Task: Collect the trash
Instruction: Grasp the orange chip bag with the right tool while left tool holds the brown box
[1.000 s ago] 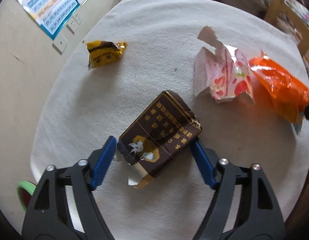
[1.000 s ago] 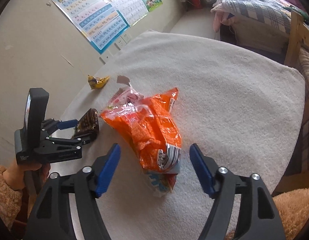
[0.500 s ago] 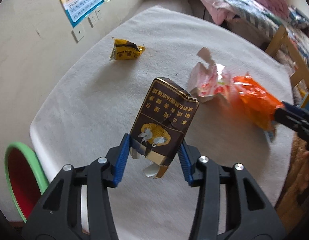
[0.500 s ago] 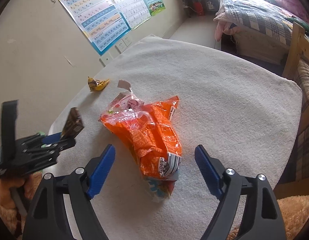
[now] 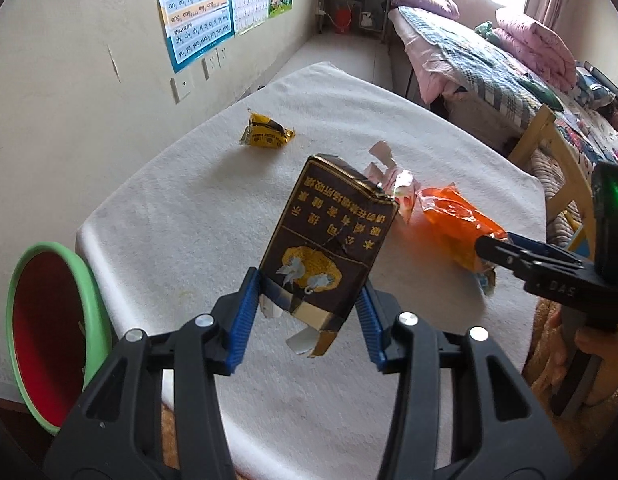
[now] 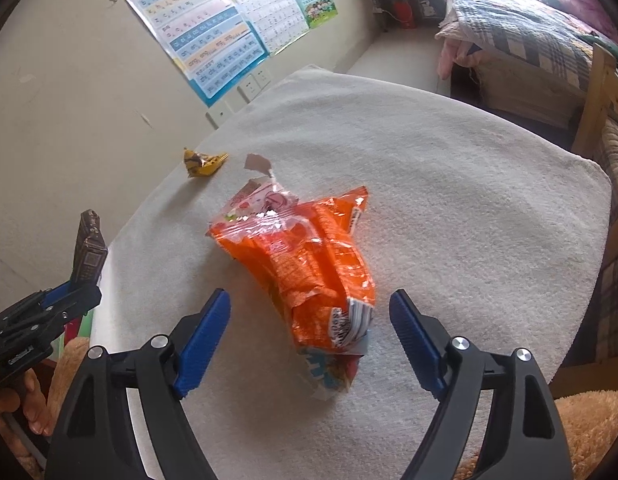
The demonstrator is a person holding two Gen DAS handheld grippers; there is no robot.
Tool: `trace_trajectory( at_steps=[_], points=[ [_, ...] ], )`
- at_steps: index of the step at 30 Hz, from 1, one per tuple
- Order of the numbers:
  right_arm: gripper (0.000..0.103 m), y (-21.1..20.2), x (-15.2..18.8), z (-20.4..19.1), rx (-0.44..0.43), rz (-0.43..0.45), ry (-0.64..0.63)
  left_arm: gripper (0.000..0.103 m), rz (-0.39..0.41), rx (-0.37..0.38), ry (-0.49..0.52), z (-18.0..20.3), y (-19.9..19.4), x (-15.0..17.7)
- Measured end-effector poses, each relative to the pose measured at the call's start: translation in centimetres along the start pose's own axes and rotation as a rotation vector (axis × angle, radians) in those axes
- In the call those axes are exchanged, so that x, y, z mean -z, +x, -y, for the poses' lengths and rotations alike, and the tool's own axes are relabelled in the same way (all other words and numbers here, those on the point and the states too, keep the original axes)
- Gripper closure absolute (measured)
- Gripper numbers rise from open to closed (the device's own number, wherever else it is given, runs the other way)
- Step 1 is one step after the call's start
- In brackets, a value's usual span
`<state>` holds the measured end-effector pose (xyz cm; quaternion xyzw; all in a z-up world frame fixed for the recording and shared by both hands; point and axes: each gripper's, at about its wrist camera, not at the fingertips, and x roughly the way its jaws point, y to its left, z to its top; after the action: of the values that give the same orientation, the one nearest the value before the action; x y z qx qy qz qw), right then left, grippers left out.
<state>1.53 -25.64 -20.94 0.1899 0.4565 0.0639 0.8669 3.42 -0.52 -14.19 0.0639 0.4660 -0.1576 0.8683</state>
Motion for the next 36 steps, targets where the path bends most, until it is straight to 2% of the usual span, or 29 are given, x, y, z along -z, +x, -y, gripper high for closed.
trace_trajectory(
  at_steps=[6,13,24,27,36],
  points=[
    [0.025,-0.2,0.1,-0.1,0.015,0.002,-0.004,0.058,0.042,0.023,-0.030,-0.2,-1.5,0.0],
    [0.025,-0.4,0.1,-0.1,0.037,0.002,0.001,0.058,0.104,-0.002,-0.041,-0.6,-3.7,0.0],
    [0.025,-0.2,-1.4,-0.5,0.094,0.001,-0.018,0.058,0.142,-0.011,-0.099,-2.5,-5.1,0.1],
    [0.025,0.5,-1.9,-0.8,0.120,-0.030,-0.034,0.058,0.150,-0.016,-0.108,-2.8,-5.3,0.2],
    [0.025,1.2,-2.3,-1.8,0.109,-0.040,-0.050,0.057,0.153,-0.010,-0.123,-3.7,-5.4,0.7]
  ],
)
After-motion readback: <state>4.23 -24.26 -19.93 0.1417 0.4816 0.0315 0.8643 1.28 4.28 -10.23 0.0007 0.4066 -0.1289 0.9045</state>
